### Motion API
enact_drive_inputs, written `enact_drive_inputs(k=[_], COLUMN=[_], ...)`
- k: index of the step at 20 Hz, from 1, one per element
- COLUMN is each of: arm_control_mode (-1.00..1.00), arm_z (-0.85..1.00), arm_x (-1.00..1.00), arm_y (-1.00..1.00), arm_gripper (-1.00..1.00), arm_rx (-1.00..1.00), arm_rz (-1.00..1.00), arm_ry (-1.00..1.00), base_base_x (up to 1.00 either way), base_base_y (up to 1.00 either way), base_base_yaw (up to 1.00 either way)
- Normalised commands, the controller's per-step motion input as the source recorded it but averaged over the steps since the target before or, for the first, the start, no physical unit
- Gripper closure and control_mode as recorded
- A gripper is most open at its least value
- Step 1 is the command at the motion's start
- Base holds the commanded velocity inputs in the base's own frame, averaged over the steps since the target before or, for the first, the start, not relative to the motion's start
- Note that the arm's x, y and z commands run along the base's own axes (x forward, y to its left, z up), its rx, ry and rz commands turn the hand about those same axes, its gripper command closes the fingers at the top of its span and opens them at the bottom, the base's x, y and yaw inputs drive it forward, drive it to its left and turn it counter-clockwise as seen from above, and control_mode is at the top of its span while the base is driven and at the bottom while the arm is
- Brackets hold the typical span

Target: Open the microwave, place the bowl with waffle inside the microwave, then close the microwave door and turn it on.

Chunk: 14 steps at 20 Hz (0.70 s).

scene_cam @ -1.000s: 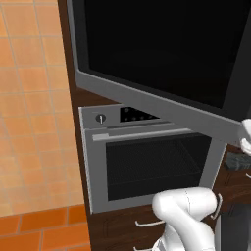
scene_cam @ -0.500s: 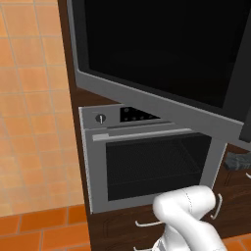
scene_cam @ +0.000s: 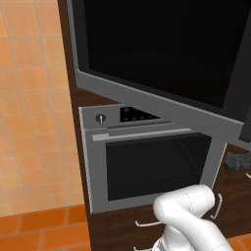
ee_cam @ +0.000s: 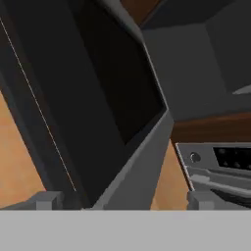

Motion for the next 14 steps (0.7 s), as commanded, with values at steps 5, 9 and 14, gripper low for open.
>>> enact_drive_inputs(k=[5, 9, 14], arm_control_mode=[-1.0, -1.0, -1.0], arm_z=[-0.3, -0.17, 0.0], arm_x=[0.45, 0.45, 0.59], arm_y=[-0.3, 0.21, 0.19], arm_gripper=[-1.0, -1.0, -1.0], arm_rx=[0.07, 0.0, 0.0], arm_rz=[0.31, 0.06, 0.0], arm_ry=[0.08, 0.14, 0.31], base_base_x=[0.0, 0.0, 0.0], base_base_y=[0.0, 0.0, 0.0], base_base_yaw=[0.0, 0.0, 0.0])
